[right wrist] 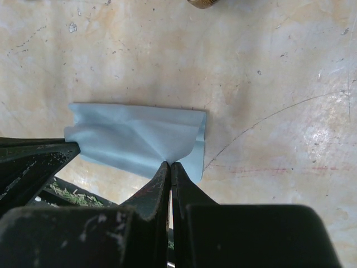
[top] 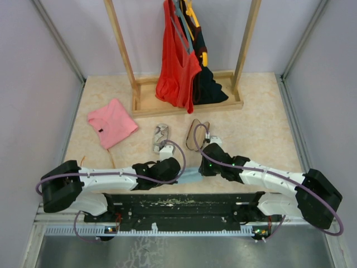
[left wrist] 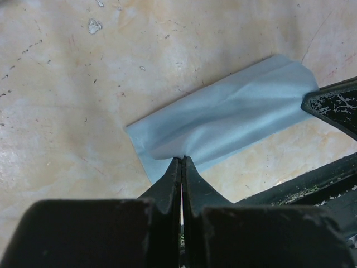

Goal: Organize the sunglasses
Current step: Fold the glasses cleaning cloth at the center of the board.

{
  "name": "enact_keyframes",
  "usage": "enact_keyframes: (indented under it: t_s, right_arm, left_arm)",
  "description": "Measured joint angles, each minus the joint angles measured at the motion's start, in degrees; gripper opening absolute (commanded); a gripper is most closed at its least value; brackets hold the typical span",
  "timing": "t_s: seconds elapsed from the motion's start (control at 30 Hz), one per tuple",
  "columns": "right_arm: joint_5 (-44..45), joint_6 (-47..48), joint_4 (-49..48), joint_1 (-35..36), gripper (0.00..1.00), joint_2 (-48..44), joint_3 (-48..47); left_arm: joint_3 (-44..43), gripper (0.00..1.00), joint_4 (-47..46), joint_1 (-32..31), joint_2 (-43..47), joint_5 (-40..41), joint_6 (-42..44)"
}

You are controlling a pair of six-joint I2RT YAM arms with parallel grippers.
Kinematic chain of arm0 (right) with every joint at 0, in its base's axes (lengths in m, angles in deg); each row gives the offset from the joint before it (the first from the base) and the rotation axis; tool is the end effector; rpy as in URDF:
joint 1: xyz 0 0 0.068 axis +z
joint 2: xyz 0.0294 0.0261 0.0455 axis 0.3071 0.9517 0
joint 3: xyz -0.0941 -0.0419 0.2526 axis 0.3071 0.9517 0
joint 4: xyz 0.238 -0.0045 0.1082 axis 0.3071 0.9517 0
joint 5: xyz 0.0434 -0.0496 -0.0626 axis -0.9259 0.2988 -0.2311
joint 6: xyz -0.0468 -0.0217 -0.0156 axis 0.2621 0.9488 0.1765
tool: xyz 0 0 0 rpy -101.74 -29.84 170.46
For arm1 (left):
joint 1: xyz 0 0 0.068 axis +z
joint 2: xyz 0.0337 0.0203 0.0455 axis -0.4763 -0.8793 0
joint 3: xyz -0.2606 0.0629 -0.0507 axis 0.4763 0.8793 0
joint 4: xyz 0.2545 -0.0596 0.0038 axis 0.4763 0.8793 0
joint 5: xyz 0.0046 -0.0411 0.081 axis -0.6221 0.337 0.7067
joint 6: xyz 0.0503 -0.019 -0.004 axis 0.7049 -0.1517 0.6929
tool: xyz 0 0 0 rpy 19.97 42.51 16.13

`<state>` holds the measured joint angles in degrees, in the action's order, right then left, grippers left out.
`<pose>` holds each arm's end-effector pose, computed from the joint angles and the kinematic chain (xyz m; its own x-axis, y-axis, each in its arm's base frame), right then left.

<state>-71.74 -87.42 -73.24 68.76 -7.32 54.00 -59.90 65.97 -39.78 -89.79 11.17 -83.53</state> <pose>0.1407 0.1652 0.1790 -0.8421 0.0449 -0.5374 -0.1849 0.9121 0.3660 0.1079 -0.2329 0.1673 -0.7783 0.0002 -0.6280 0.2491 0.9180 -0.3085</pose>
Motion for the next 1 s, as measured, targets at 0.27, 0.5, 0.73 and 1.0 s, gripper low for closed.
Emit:
enact_keyframes:
  t_s: [0.27, 0.5, 0.73, 1.0]
  right_arm:
    - [-1.0, 0.0, 0.9, 0.0, 0.00, -0.5, 0.0]
    - [-1.3, 0.0, 1.4, 0.1, 0.00, -0.5, 0.0]
    - [-1.5, 0.0, 1.4, 0.5, 0.00, 0.6, 0.0]
    - [-1.4, 0.0, 2.2, 1.1, 0.00, 2.9, 0.0]
  left_arm:
    - [0.3, 0.00, 0.0, -0.3, 0.0, 0.0, -1.0]
    - [0.6, 0.00, 0.0, -0.8, 0.0, 0.0, -1.4]
    - [1.1, 0.00, 0.0, -0.9, 0.1, 0.0, -1.5]
    - [1.1, 0.00, -0.2, -1.1, 0.1, 0.0, -1.6]
